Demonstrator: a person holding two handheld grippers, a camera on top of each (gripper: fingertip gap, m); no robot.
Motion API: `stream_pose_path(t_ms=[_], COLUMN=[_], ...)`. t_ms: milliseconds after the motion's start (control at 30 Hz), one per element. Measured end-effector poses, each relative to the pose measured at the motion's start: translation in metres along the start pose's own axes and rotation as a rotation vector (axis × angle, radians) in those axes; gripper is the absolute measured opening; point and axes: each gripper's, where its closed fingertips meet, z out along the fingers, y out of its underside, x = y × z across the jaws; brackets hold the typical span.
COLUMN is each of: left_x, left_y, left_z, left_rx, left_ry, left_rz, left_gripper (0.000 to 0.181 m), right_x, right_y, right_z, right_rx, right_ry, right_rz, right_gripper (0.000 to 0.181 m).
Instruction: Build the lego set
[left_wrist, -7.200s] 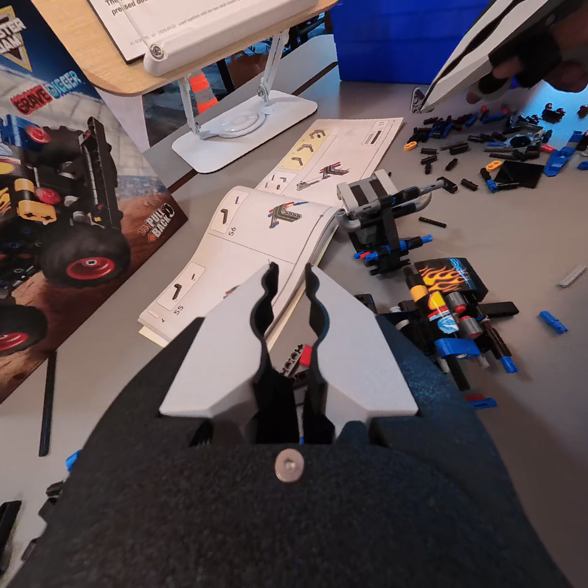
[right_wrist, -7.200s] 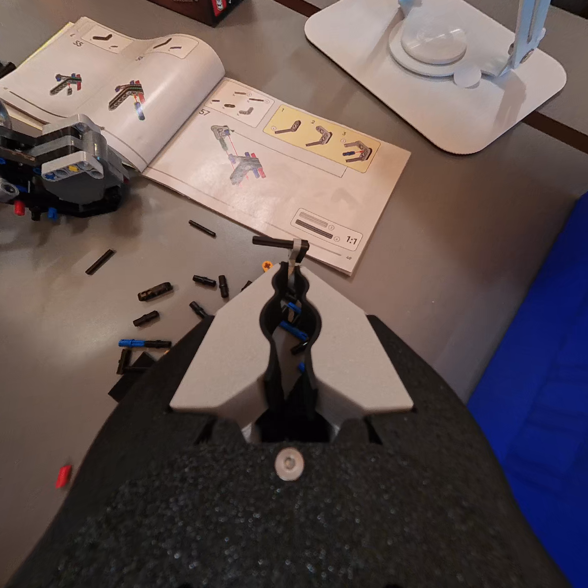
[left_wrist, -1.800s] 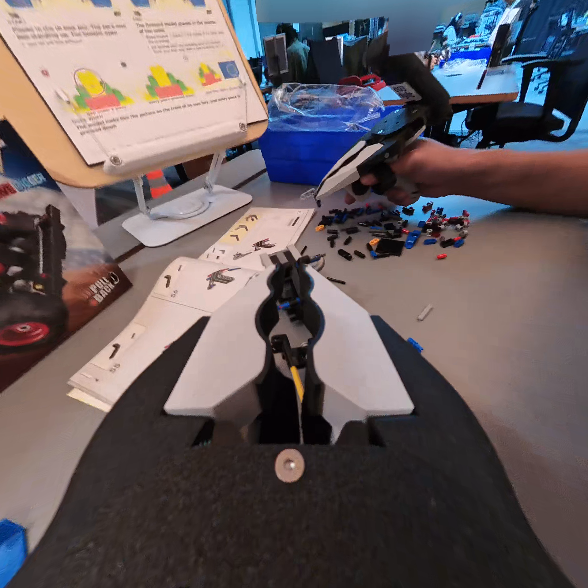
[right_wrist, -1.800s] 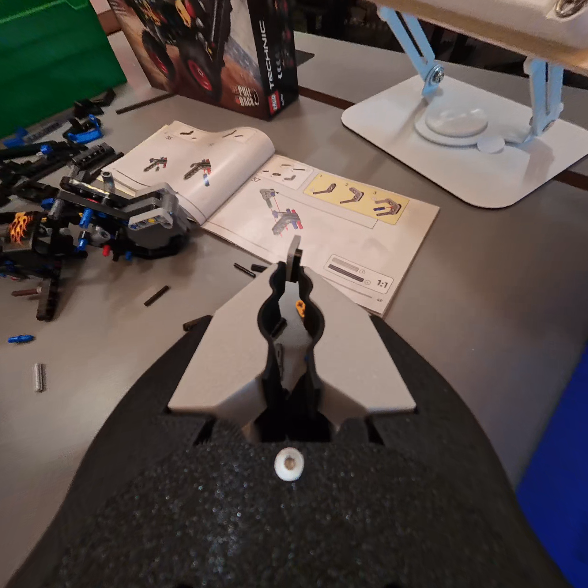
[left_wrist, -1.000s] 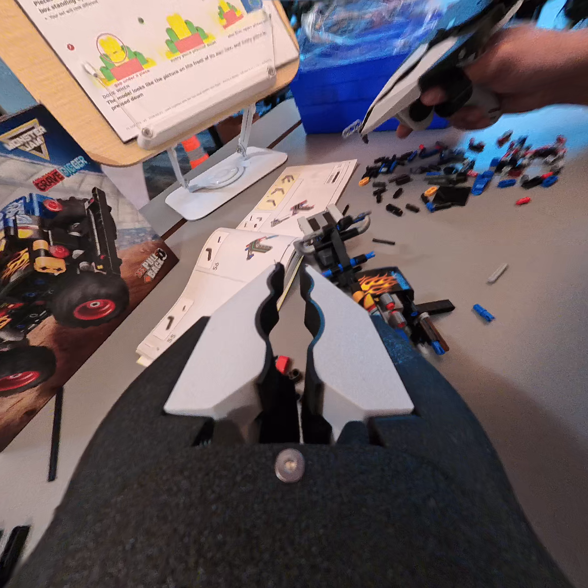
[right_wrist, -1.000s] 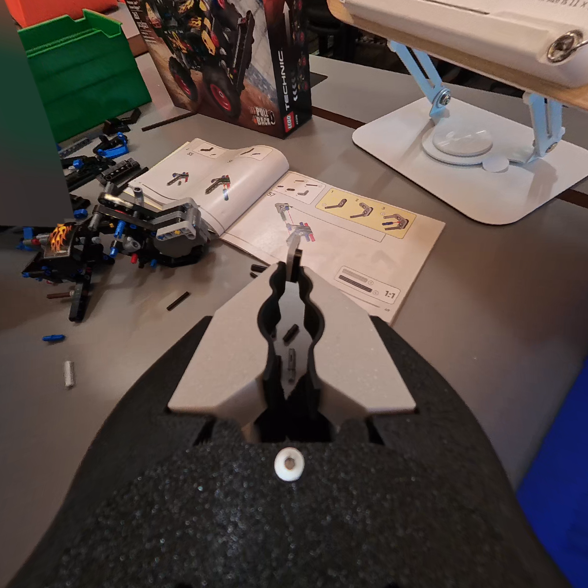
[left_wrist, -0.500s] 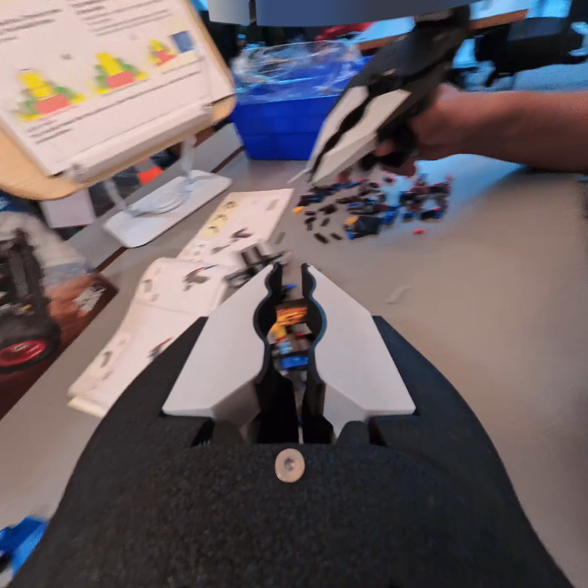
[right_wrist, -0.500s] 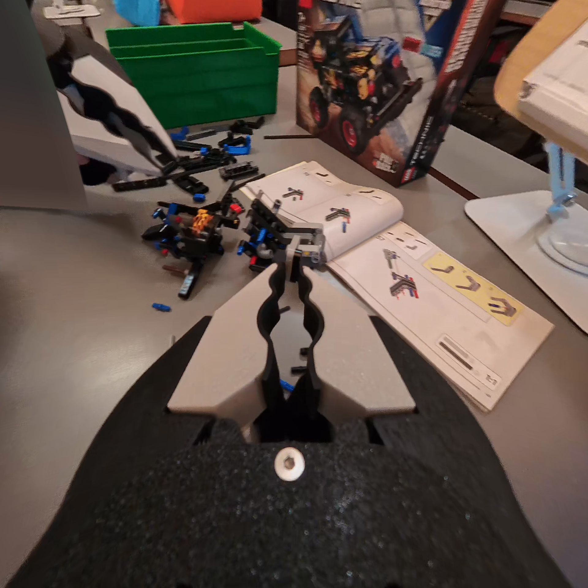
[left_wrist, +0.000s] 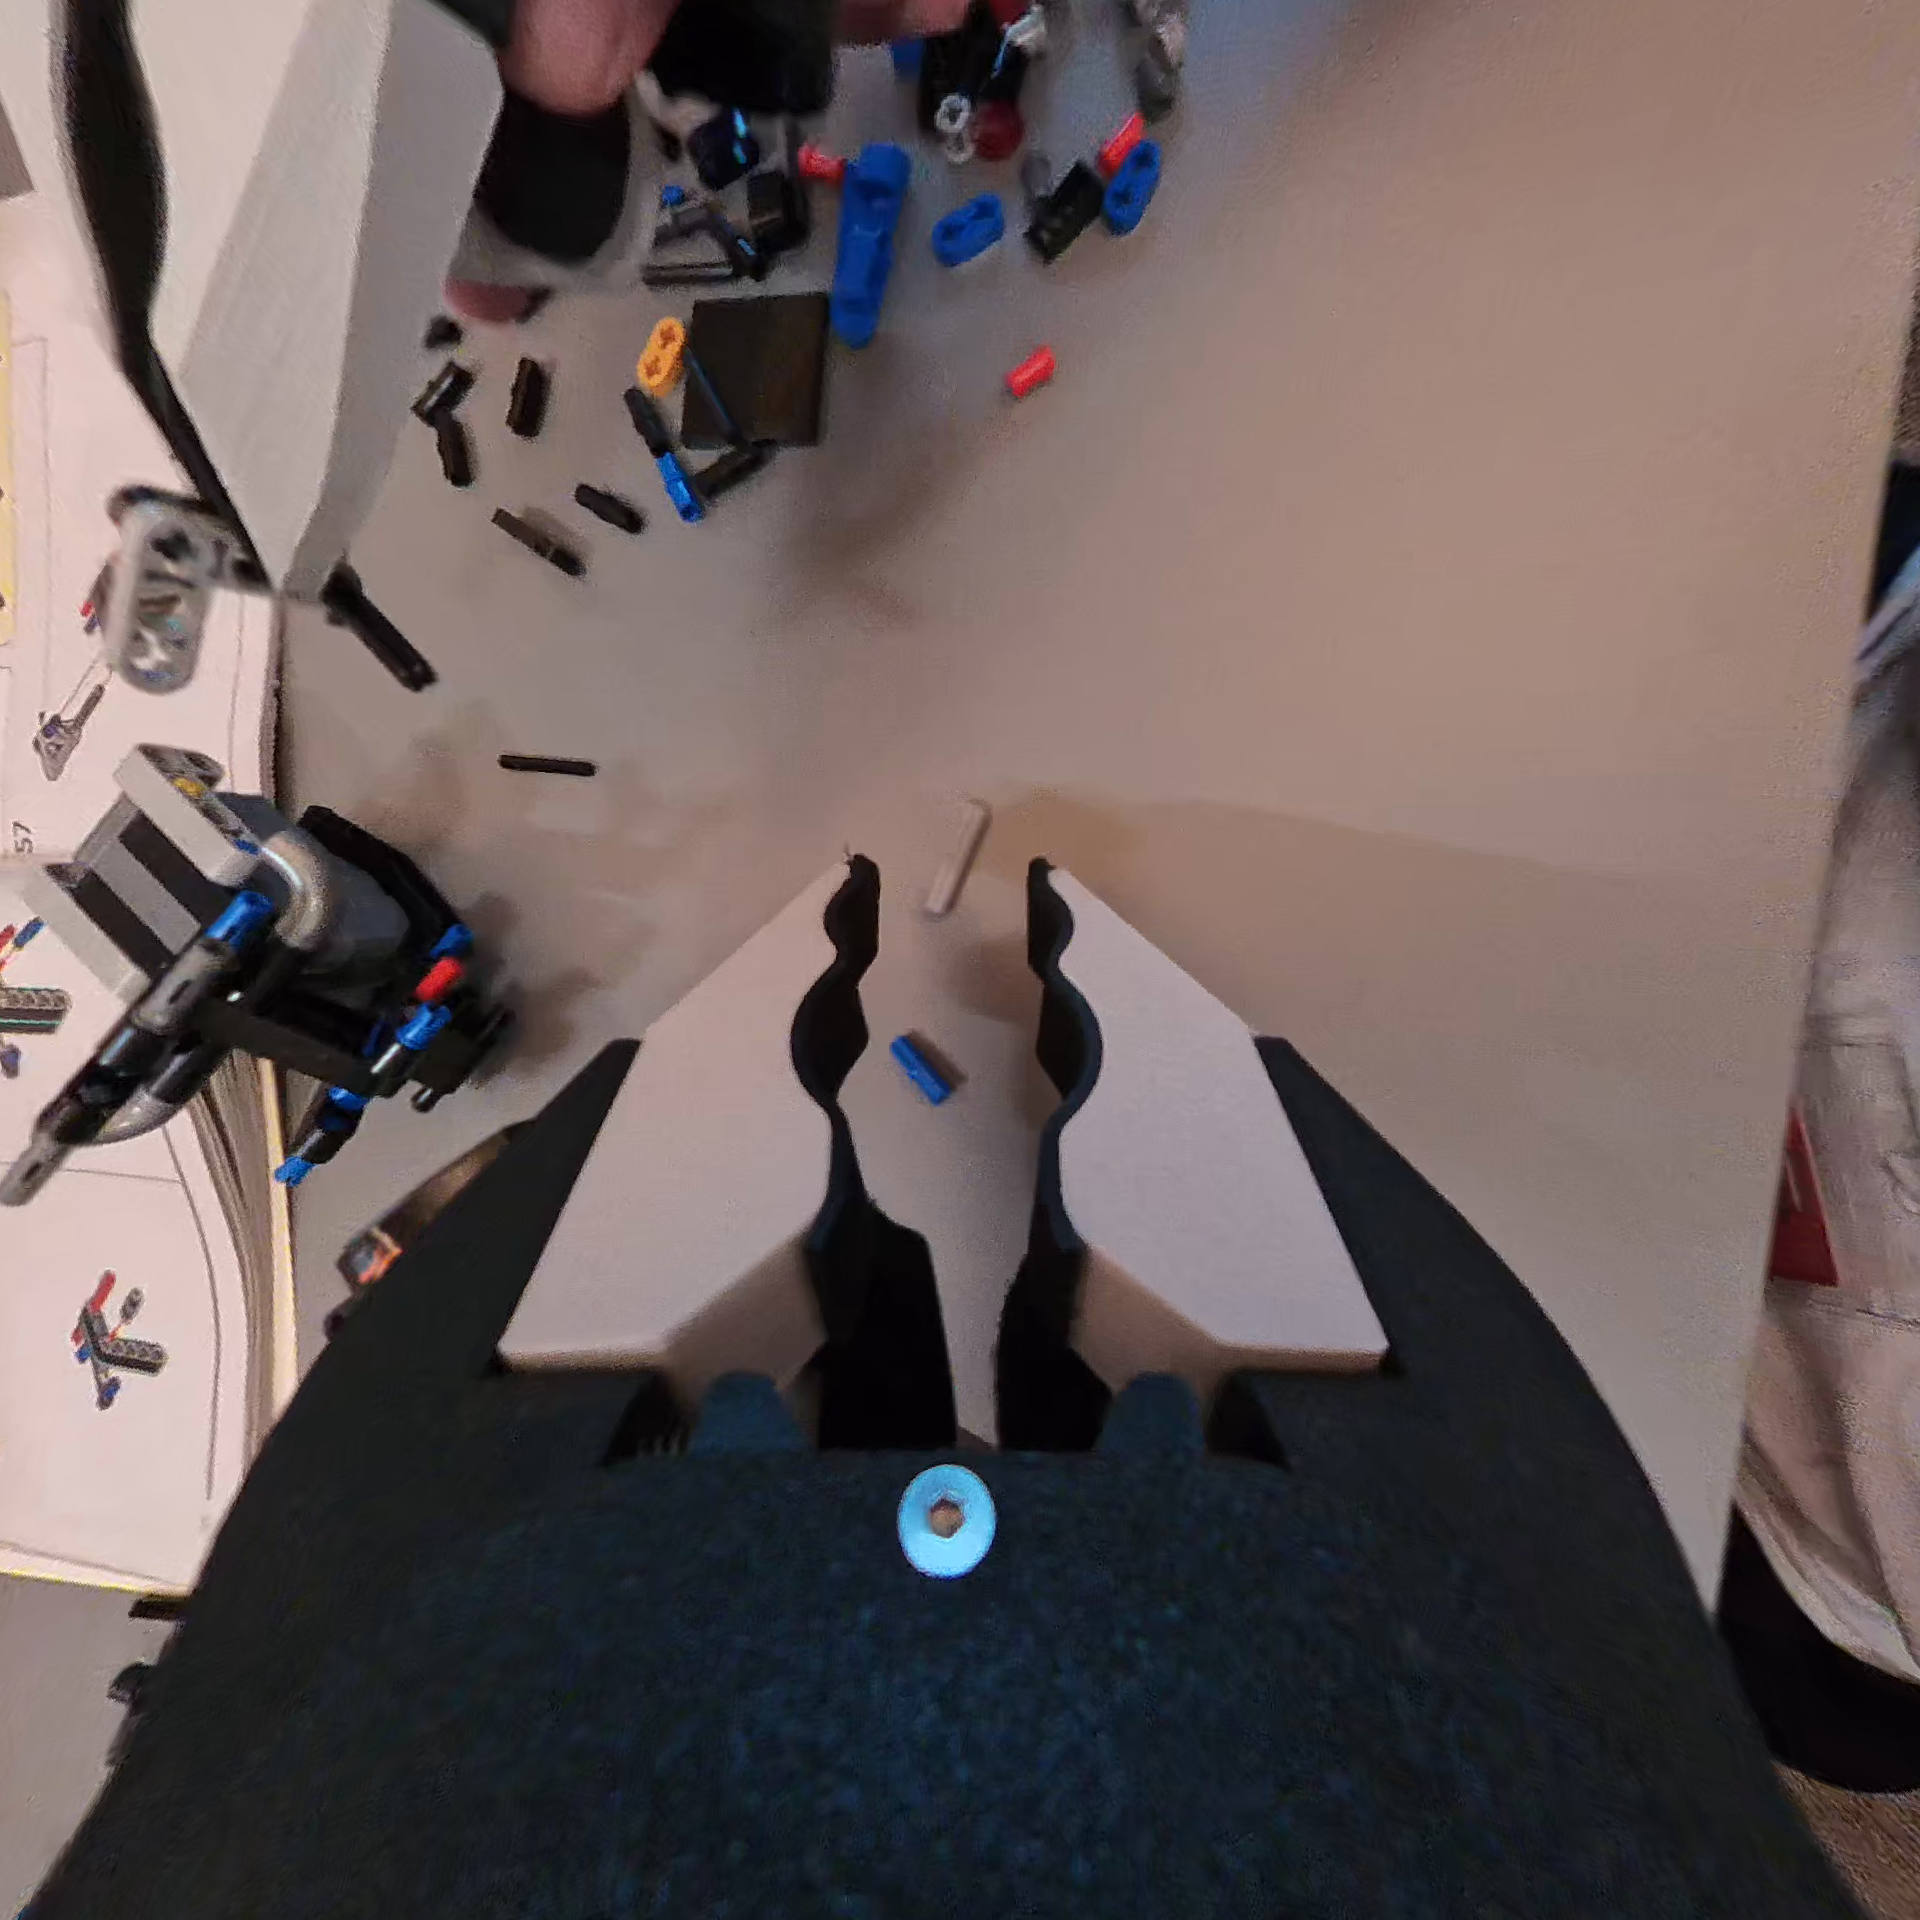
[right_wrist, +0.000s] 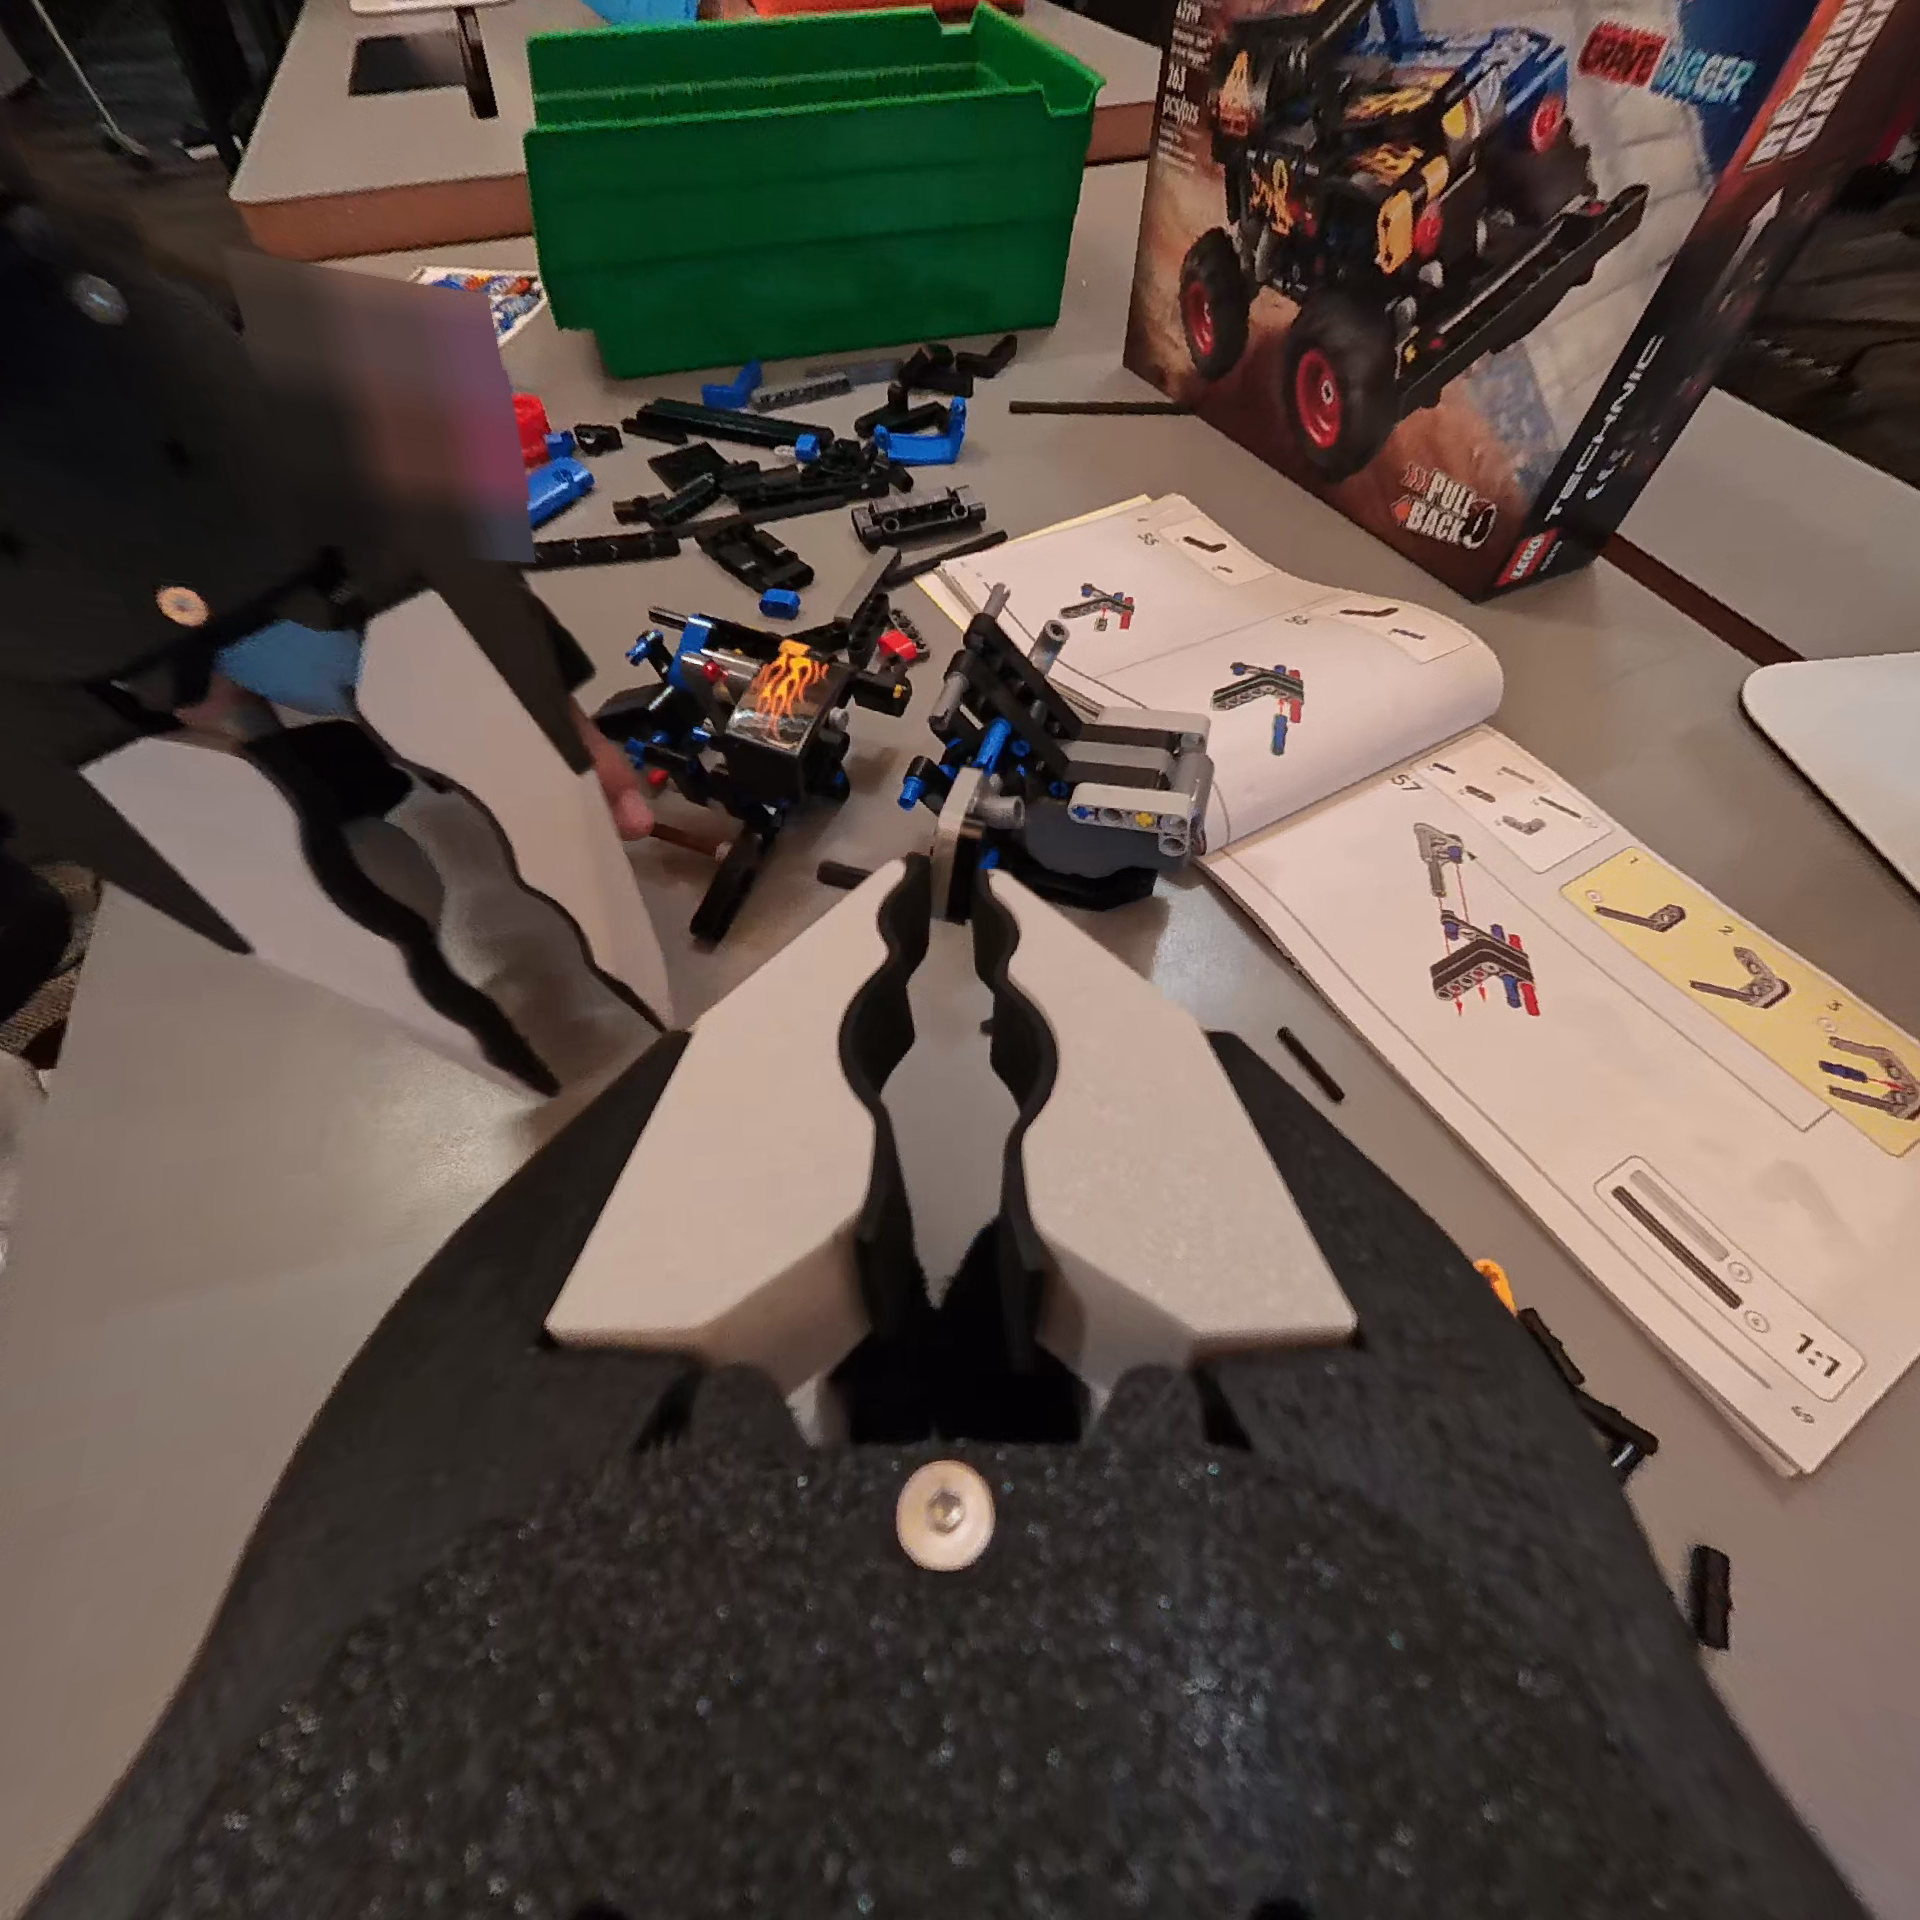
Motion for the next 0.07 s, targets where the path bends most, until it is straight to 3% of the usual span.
stream_pose_path(t_ms=[67], left_x=[-0.0021], left_y=[0.0037], left_z=[0.0056], left_rx=[-0.033], left_ry=[0.011], left_rz=[-0.006], left_gripper=[0.025], right_x=[-0.0001], right_y=[-0.0017], right_z=[-0.0024], right_rx=[0.006], right_ry=[-0.013], right_rz=[0.014], right_gripper=[0.007])
